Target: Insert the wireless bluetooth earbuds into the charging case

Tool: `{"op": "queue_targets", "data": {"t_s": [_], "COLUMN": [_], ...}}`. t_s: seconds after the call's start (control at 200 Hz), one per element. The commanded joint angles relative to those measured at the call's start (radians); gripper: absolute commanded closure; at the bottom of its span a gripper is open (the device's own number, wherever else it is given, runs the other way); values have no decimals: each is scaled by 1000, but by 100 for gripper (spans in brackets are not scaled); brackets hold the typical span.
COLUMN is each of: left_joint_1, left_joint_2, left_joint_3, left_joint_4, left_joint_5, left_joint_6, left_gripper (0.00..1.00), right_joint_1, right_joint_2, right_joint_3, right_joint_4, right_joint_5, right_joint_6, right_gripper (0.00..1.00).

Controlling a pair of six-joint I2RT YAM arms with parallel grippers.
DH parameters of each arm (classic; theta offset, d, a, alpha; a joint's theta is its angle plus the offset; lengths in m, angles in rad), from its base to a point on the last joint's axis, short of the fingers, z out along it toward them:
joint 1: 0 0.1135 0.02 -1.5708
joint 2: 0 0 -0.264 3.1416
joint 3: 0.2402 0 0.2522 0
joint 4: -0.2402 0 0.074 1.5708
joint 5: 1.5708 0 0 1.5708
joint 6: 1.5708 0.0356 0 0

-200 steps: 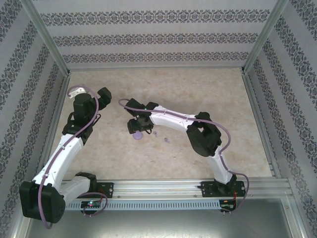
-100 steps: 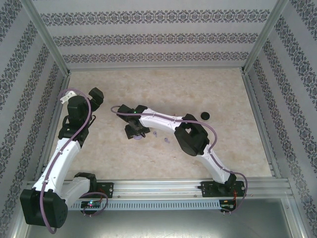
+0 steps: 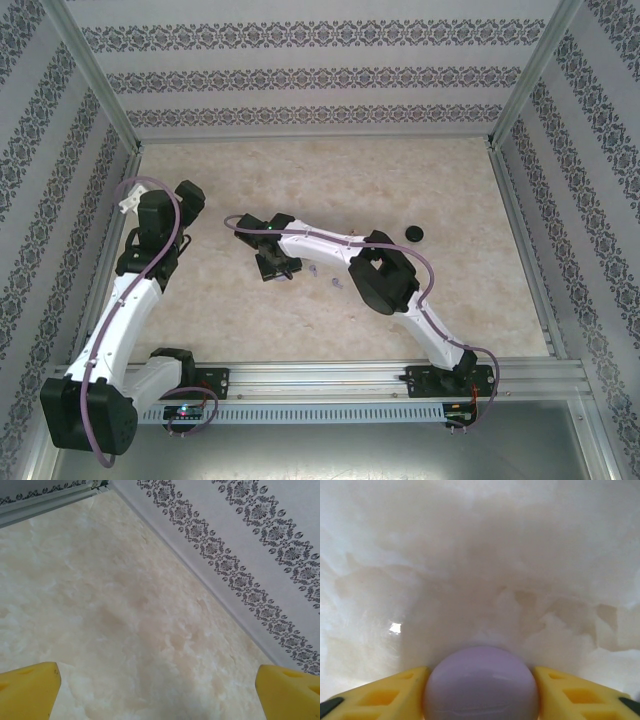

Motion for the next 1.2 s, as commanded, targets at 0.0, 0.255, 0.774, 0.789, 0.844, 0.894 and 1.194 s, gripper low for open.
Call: {"op": "queue_targets", "data": {"t_s": [0.0, 0.255, 0.774, 0.789, 0.844, 0.894, 1.194], "left_joint_1": [11, 11, -49, -57, -94, -126, -260], "left_joint_2": [7, 17, 223, 236, 289, 331, 553], "left_joint_3": [17, -85, -339, -338, -341, -334, -217], "left_joint_4": [-34, 142, 932, 959, 1037, 1088, 1316], "left_joint_5": [32, 180, 714, 729, 765, 781, 885], "left_joint_6": [12, 115, 157, 157, 156, 152, 74], "left_gripper": [0, 0, 13, 14, 18, 20, 32], "right_joint_1": [13, -18, -319, -325, -342, -350, -362], "right_joint_2": [33, -112, -665, -674, -701, -719, -781], "right_joint_3": [30, -44, -429, -436, -458, -473, -592], "right_joint_4": [-5, 72, 459, 472, 512, 539, 672], "right_joint_5": [-9, 7, -95, -99, -100, -105, -85], "right_joint_6": [16, 35, 298, 311, 359, 395, 586], "right_gripper": [59, 68, 70, 70, 70, 70, 69]}}
